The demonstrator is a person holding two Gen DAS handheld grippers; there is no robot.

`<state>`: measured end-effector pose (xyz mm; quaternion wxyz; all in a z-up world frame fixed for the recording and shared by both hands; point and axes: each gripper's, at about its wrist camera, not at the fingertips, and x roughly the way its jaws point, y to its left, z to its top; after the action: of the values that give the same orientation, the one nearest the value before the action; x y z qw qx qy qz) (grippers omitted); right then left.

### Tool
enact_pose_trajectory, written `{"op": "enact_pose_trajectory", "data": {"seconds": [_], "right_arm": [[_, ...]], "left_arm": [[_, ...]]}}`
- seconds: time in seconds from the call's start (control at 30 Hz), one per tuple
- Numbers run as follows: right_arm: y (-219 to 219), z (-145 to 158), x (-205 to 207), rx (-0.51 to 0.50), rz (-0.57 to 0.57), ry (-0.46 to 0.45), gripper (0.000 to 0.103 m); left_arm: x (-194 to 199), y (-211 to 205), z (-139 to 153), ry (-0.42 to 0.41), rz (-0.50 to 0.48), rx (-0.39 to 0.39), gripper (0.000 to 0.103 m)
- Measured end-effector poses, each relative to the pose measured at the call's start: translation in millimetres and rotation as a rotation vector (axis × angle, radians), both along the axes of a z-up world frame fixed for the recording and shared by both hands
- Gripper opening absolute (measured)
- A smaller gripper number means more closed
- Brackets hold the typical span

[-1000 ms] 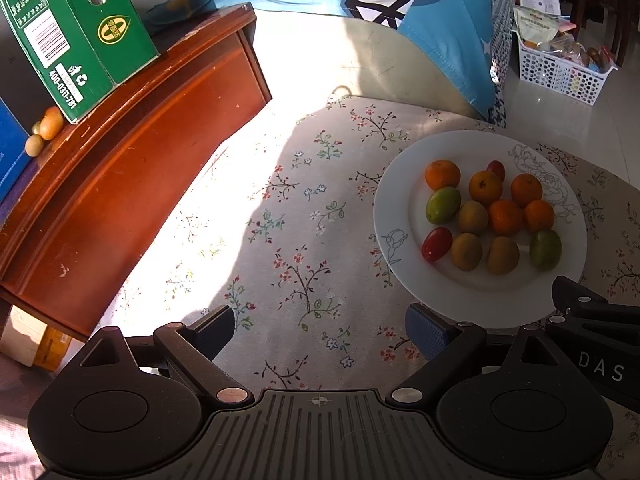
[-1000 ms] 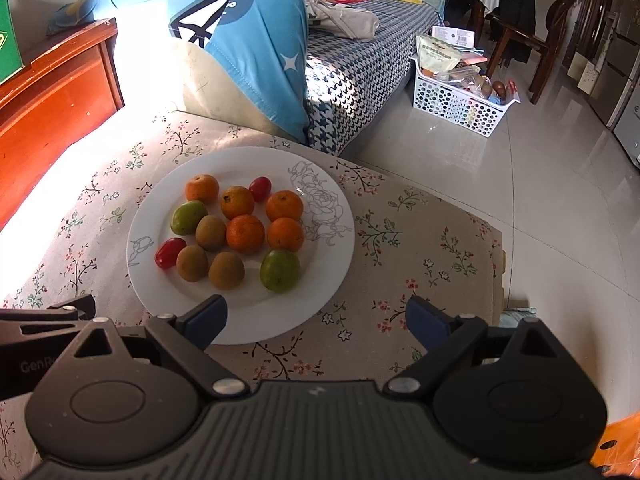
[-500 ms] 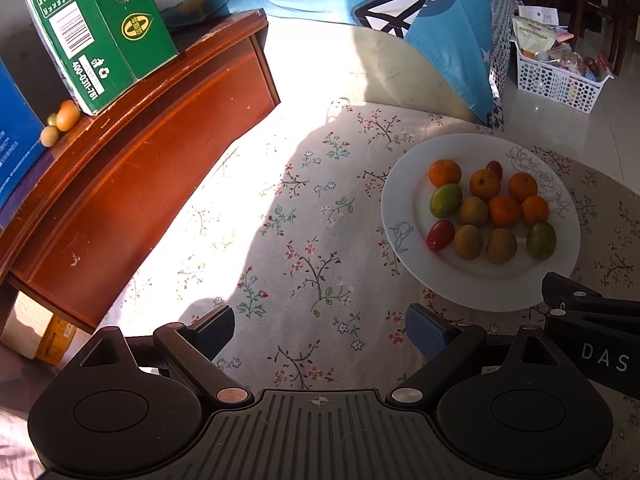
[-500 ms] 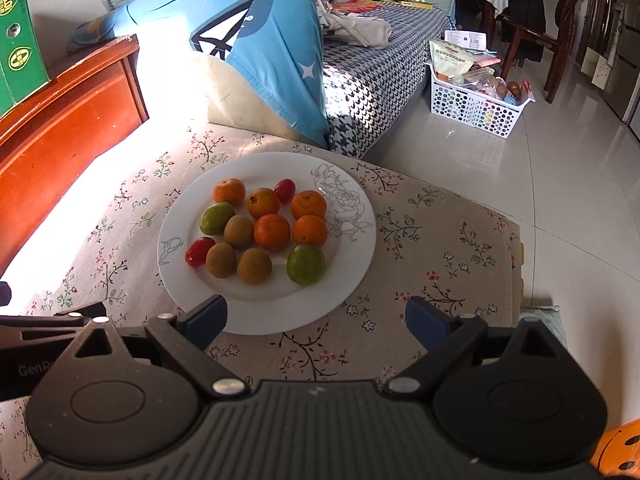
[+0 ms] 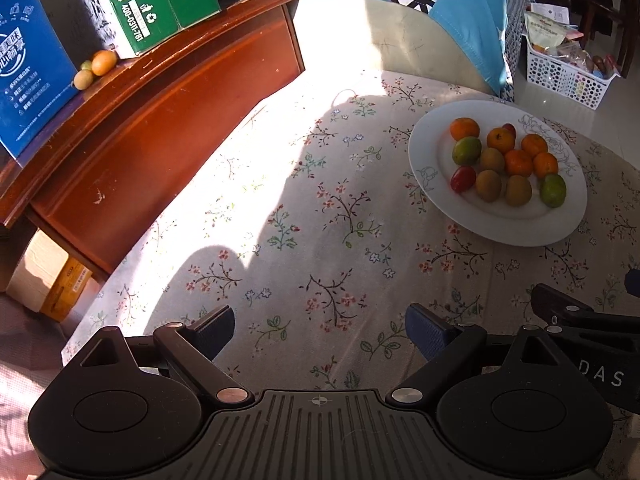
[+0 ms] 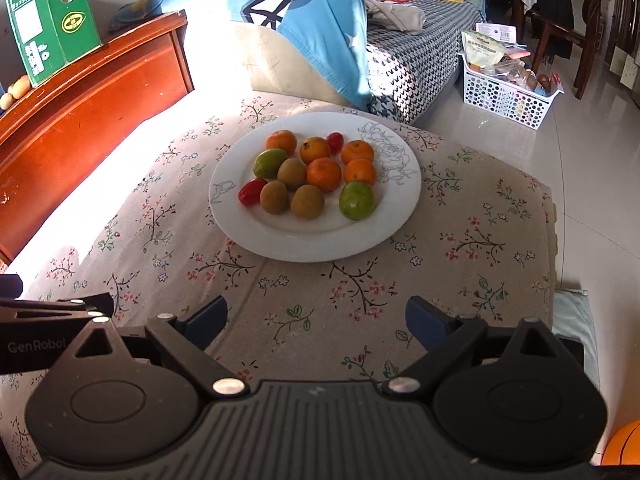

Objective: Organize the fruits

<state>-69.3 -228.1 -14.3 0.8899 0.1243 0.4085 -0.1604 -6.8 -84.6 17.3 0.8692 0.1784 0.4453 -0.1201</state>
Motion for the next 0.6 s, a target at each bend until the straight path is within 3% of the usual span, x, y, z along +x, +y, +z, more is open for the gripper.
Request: {"op": "enact_pose_trajectory", "data": {"seconds": [0.47,0.6], "right_arm": [[79.0,-44.9,-2.0,-0.095,0.348,0.034,0.096],[91.8,-50.0,-0.6,-0.116,0.390,-0.032,0.102]], "left_arm": [[2.8,55.6,-17.2,0.041,0.090,0.000,0.094],[5.3,65.9,-17.3,0.048,0.108,-0.016,0.094]]}}
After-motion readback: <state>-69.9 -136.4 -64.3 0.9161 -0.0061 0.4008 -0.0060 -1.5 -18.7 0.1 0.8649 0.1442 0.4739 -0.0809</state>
